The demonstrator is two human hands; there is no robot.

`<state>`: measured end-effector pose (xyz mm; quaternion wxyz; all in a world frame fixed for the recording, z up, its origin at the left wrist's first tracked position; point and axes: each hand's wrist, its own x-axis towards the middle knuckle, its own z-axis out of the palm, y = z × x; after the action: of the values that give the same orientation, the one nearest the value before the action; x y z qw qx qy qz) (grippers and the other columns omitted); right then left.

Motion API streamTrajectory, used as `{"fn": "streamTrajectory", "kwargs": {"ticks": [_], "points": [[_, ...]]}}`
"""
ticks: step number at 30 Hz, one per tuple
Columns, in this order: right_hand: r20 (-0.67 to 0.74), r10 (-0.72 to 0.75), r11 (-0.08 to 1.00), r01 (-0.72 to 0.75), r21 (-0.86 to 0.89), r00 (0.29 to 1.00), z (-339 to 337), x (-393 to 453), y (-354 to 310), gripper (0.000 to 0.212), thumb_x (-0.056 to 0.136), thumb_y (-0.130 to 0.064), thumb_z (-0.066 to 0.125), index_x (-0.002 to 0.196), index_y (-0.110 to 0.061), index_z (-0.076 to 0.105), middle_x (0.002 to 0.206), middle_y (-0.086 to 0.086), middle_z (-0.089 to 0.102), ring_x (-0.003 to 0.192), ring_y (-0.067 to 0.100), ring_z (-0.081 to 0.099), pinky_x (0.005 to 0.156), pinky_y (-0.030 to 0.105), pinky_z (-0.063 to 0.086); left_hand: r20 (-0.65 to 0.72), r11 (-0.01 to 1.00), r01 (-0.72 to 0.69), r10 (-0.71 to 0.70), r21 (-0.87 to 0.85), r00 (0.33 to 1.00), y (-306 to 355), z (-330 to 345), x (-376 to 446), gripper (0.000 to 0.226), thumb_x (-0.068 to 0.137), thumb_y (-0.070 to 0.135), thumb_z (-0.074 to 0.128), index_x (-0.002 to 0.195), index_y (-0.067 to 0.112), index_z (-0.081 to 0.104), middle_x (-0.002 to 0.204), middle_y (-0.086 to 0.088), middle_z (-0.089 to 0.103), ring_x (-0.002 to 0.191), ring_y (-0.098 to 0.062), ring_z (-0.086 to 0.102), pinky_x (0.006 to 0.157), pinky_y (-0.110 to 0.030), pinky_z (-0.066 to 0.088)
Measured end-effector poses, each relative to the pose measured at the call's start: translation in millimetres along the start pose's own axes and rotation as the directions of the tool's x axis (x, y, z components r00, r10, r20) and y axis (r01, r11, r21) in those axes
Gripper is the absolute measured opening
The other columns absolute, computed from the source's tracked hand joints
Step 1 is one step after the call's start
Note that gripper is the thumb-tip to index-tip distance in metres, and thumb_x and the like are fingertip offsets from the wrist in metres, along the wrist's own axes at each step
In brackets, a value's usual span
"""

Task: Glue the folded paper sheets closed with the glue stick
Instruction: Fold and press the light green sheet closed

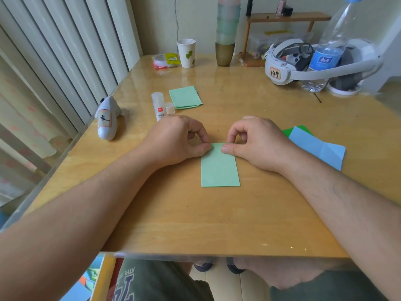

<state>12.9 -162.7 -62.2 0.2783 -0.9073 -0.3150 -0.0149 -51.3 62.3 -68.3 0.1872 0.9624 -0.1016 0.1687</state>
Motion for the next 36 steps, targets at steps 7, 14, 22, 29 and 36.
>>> {"fn": "streamTrajectory", "kwargs": {"ticks": [7,14,22,29,36], "points": [[-0.033,-0.028,1.000,0.028,0.002,0.999,10.4,5.1,-1.1,0.025,0.082,-0.051,0.081,0.081,-0.032,0.065,0.080,-0.009,0.047,0.074,0.008,0.048,0.070,0.034,0.036,-0.011,1.000,0.011,-0.010,0.005,1.000,8.3,6.5,6.9,0.012,0.080,0.049,0.075,0.083,0.037,0.073,0.060,0.010,0.050,0.060,-0.004,0.050,0.059,-0.039,0.053],[-0.069,-0.011,1.000,0.009,-0.030,0.998,10.1,4.6,2.3,0.025,0.086,-0.045,0.078,0.076,-0.030,0.061,0.075,-0.009,0.048,0.072,0.008,0.047,0.066,0.033,0.034,-0.024,0.998,0.067,-0.067,0.014,0.997,5.0,7.1,5.3,0.011,0.083,0.043,0.080,0.081,0.036,0.071,0.060,0.010,0.051,0.060,-0.004,0.049,0.058,-0.036,0.050],[-0.074,-0.010,0.999,0.007,-0.045,0.997,13.2,5.9,0.7,0.030,0.084,-0.054,0.077,0.076,-0.029,0.062,0.073,-0.011,0.050,0.071,0.005,0.047,0.063,0.034,0.033,-0.023,0.997,0.066,-0.066,0.027,0.998,12.6,9.5,9.3,0.013,0.083,0.047,0.077,0.081,0.036,0.070,0.061,0.009,0.050,0.060,-0.007,0.050,0.059,-0.041,0.052],[-0.082,0.029,1.000,-0.029,0.003,0.996,5.3,5.8,5.0,0.016,0.088,-0.029,0.080,0.082,-0.023,0.066,0.064,-0.007,0.051,0.063,0.009,0.047,0.057,0.027,0.037,0.090,0.997,0.074,-0.073,-0.001,0.993,-1.4,-1.9,4.1,0.009,0.094,0.044,0.073,0.098,0.037,0.071,0.066,0.009,0.050,0.061,-0.006,0.049,0.060,-0.033,0.043],[-0.084,-0.004,1.000,0.005,0.011,0.996,4.6,4.4,5.2,0.017,0.087,-0.037,0.080,0.084,-0.027,0.066,0.070,-0.007,0.048,0.069,0.011,0.047,0.058,0.029,0.035,0.092,0.999,0.039,-0.041,0.033,0.995,0.1,-1.5,2.9,0.021,0.097,0.049,0.067,0.115,0.038,0.067,0.071,0.011,0.054,0.066,0.000,0.052,0.062,-0.030,0.047]]}}
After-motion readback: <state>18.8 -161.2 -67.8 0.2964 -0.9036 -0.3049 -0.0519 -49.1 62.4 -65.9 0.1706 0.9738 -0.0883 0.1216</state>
